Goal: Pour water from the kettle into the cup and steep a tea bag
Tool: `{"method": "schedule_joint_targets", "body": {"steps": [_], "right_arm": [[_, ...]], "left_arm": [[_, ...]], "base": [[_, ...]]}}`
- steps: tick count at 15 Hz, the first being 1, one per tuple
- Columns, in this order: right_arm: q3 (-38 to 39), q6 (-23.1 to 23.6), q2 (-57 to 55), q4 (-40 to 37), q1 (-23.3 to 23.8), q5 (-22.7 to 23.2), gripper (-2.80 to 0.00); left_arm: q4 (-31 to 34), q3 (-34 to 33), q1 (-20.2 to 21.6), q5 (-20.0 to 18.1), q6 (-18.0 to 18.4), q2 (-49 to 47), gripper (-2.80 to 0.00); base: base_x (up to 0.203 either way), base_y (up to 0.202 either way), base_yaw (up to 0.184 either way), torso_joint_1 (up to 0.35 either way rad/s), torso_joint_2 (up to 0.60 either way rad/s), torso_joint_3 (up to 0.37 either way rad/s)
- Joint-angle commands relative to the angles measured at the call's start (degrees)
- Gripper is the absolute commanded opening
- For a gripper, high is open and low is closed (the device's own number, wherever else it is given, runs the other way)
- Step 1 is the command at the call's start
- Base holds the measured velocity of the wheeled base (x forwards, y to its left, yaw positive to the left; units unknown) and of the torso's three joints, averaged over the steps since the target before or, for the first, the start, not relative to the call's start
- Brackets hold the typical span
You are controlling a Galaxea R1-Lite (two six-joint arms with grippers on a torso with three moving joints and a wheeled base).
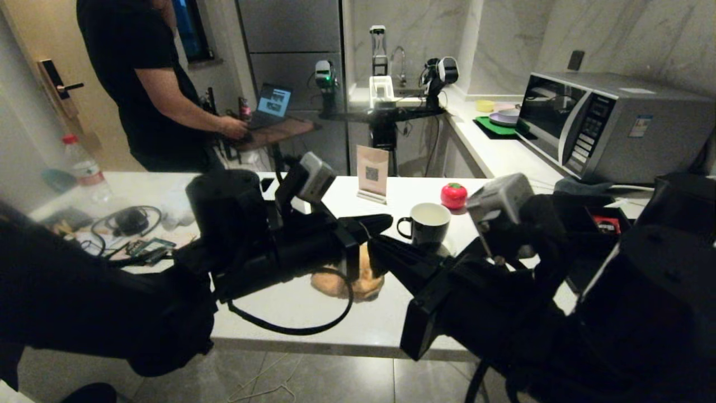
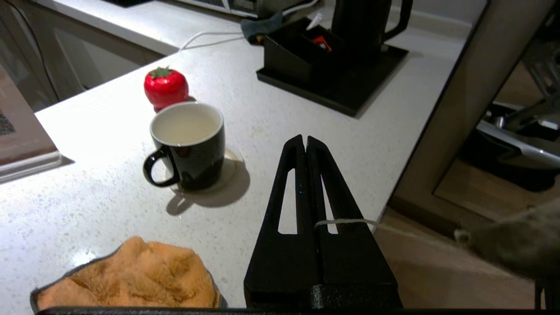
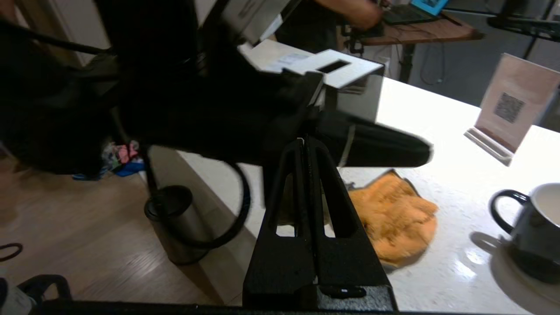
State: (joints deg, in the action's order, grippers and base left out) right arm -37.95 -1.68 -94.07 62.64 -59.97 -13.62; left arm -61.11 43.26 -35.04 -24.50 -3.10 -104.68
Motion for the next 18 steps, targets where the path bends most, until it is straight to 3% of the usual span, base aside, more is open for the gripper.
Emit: {"method": "schedule_joint_targets", "body": {"steps": [1, 17, 18], "right_arm": [[-0.5, 0.1, -1.9, 1.7, -0.7, -0.2, -2.8], [-0.6, 0.1, -1.6, 1.4, 0.2, -0.6, -2.8], [-0.6, 0.2, -1.6, 1.5, 0.2, -0.6, 0.0]], "left_arm": [[-0.4, 0.9, 0.3, -0.1, -0.4, 0.0, -2.8], [-0.3, -0.3, 0.6, 0.7, -0.4, 3.2, -2.8], [-0.3, -0.6, 0.5, 0.7, -0.3, 3.2, -2.8]], "base": [[0.0, 0.0, 0.0, 0.0, 0.0, 0.0], [0.0, 0.0, 0.0, 0.0, 0.0, 0.0], [0.0, 0.0, 0.0, 0.0, 0.0, 0.0]]}}
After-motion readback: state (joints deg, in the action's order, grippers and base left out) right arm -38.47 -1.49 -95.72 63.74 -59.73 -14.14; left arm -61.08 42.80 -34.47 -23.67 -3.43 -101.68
